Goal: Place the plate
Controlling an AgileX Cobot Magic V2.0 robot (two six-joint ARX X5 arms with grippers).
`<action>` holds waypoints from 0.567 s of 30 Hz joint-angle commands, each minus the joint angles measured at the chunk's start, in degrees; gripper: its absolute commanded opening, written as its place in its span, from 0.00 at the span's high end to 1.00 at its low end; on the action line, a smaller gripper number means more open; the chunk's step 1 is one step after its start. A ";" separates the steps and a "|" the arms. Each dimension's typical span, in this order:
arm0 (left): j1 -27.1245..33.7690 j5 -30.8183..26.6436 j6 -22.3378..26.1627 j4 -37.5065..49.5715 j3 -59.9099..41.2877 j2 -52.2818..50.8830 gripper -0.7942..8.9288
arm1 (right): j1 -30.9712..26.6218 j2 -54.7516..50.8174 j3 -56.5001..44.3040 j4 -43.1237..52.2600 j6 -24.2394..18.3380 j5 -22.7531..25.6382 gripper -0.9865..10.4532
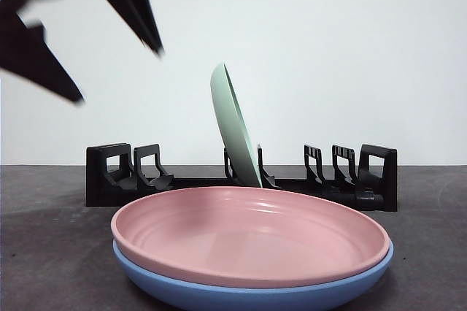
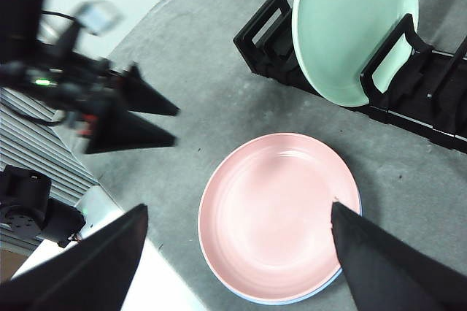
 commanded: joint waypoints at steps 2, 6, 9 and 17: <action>-0.52 0.11 8.39 -3.63 1.07 -7.85 0.40 | 0.24 0.33 0.92 0.79 -0.26 -0.02 0.56; -0.50 0.11 12.26 -7.06 1.11 -17.16 0.40 | 0.24 0.33 0.92 0.98 -0.26 -0.02 0.56; -0.50 0.09 12.44 -7.96 1.25 -23.54 0.40 | 0.24 0.33 0.92 1.01 -0.26 -0.04 0.56; -0.46 -2.64 9.62 -10.88 6.69 -33.27 0.40 | 0.26 0.33 0.92 1.40 -0.15 -0.07 0.56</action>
